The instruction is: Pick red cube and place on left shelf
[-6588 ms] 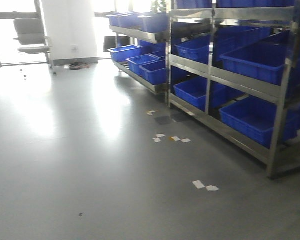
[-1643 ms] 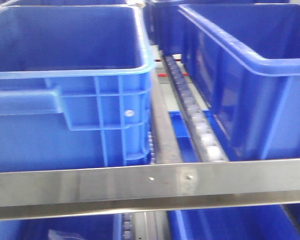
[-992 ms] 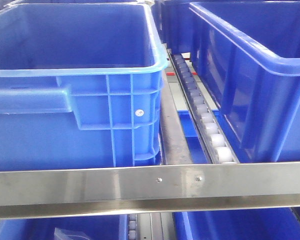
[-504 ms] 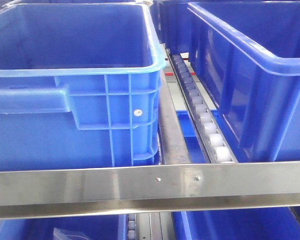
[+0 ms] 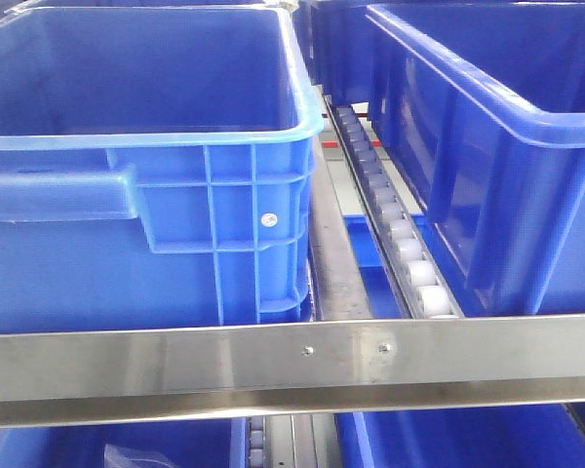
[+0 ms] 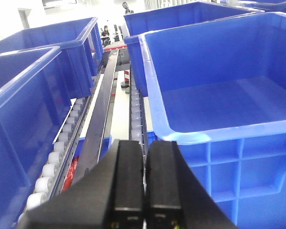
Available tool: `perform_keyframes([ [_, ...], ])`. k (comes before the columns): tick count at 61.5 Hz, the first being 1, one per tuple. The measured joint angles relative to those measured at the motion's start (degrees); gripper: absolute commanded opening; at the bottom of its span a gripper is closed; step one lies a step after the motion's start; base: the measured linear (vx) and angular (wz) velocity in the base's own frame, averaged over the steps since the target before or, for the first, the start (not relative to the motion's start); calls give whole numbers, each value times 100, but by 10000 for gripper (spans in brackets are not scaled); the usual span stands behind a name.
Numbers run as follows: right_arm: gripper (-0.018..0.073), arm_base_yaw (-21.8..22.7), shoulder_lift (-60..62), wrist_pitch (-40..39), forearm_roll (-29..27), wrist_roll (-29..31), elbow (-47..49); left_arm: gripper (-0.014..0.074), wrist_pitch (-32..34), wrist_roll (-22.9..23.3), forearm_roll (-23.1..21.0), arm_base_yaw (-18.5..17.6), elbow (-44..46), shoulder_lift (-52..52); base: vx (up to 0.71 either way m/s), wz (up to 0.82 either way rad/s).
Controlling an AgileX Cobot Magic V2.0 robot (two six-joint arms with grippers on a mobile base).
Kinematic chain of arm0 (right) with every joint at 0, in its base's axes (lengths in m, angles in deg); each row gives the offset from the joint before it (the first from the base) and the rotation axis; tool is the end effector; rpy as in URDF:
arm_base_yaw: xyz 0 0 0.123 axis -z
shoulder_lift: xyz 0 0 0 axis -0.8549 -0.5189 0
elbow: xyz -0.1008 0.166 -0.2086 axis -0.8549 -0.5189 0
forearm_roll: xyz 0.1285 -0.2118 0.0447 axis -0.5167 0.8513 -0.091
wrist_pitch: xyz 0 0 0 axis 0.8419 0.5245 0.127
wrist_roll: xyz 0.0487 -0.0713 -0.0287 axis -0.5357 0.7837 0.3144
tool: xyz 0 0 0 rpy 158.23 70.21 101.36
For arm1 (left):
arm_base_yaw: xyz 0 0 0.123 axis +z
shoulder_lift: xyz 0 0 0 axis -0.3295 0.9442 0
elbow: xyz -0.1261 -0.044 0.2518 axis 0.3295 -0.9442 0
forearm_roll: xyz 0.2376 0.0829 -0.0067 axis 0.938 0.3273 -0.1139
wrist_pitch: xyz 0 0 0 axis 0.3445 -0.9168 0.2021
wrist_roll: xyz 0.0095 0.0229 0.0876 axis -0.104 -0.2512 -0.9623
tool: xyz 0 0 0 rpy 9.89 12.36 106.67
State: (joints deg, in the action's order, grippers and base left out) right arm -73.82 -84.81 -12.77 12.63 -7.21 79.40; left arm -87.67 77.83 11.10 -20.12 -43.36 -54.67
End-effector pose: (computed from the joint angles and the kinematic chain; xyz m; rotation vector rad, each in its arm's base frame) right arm 0.1113 0.0282 0.3011 -0.1900 1.7589 0.1996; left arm 0.0563 -0.0009 0.2073 0.1130 1.5137 0.0940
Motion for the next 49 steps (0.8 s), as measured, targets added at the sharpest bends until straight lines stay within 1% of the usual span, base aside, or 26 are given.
perform_keyframes([
  [13,57,0,-205,-217,0,0,78,106,0,0,0,0,0,0,-1,8],
  [26,57,51,-1387,-289,0,0,852,106,0,0,0,0,0,0,0,0],
  [30,57,188,-1883,-328,0,0,1201,106,0,0,0,0,0,0,0,0],
  [43,57,1035,-3435,-358,0,0,2284,106,0,0,0,0,0,0,0,0],
  [49,57,1297,-3954,-358,0,0,2656,106,0,0,0,0,0,0,0,0],
])
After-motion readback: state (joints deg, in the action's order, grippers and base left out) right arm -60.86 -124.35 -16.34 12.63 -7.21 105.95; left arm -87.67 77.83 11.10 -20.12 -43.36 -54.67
